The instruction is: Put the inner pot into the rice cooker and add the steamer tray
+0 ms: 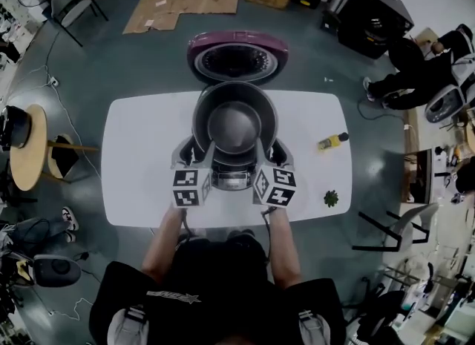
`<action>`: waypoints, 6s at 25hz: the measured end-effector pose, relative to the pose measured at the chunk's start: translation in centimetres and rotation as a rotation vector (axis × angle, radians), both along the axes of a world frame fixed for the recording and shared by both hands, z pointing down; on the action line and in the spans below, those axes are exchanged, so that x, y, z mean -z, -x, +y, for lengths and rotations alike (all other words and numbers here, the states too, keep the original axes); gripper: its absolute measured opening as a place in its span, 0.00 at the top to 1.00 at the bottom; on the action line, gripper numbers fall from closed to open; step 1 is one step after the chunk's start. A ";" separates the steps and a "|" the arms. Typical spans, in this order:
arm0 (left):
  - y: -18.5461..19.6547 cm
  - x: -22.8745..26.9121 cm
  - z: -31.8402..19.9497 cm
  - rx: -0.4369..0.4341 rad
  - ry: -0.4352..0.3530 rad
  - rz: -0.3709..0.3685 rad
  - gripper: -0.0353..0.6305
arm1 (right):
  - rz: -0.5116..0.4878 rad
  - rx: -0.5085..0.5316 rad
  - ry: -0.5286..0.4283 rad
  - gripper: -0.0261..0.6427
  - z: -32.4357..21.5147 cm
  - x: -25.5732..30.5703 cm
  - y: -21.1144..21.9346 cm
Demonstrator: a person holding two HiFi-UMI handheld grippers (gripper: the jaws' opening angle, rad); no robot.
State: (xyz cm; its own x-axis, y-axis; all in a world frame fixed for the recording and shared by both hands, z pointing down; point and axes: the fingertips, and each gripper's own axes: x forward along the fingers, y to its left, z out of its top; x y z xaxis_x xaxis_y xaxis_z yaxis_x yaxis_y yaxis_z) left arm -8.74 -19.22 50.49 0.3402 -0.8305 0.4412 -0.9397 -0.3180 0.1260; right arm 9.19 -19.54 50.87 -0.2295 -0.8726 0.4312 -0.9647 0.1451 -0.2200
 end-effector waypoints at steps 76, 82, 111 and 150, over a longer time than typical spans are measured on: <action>2.2 -9.2 -1.8 0.013 0.351 -0.179 0.61 | 0.201 0.097 0.498 0.64 -0.8 -10.1 0.4; 2.2 -7.3 -1.6 0.006 0.290 -0.175 0.61 | 0.193 0.063 0.437 0.64 -0.3 -8.0 -0.1; 3.1 7.6 5.5 -0.225 -0.284 -0.097 0.91 | 0.146 -0.148 -0.323 0.90 11.6 9.1 3.3; -20.1 4.0 17.8 -0.614 -0.179 0.002 0.93 | 0.248 -0.548 -0.165 0.95 30.0 5.4 -17.1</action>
